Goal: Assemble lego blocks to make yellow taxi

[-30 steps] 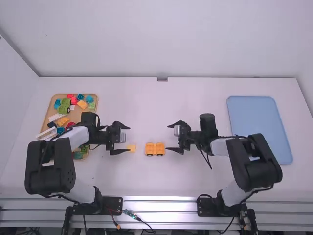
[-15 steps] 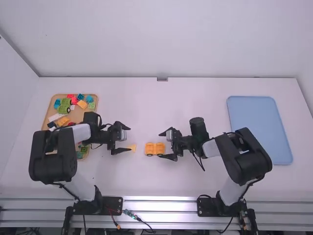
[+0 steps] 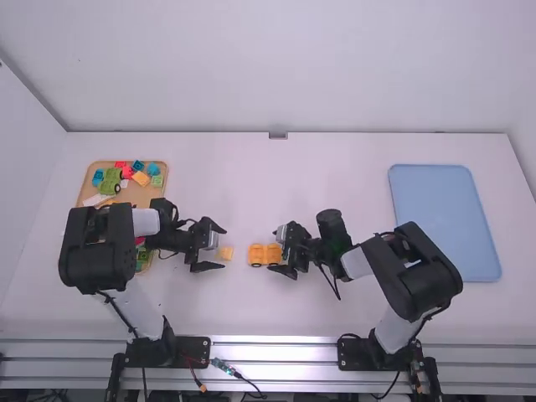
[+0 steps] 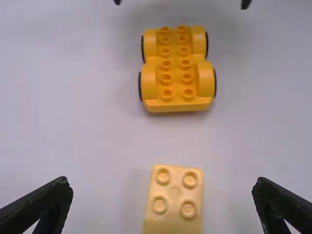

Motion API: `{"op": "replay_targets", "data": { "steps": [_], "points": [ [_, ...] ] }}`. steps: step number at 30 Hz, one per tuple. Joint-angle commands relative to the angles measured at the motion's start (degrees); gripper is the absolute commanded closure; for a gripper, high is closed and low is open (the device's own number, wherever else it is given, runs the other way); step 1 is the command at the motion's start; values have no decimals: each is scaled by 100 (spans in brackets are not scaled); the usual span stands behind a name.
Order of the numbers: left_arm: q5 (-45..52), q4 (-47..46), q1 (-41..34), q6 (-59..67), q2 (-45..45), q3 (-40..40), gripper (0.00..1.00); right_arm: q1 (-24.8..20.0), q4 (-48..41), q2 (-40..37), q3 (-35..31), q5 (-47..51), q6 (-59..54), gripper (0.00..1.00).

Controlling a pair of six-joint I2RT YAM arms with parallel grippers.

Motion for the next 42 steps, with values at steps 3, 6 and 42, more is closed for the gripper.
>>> {"op": "replay_targets", "data": {
  "steps": [3,6,42],
  "points": [
    [74,107,-168,210,79,-13,1,-50,-59,-106,-2,164,76,1],
    [55,518,-273,129,79,-212,0,-96,-79,-106,-7,107,71,1],
    [-127,927,-315,-240,529,-286,34,-118,26,-106,-63,-120,-79,1]
  ]
}}
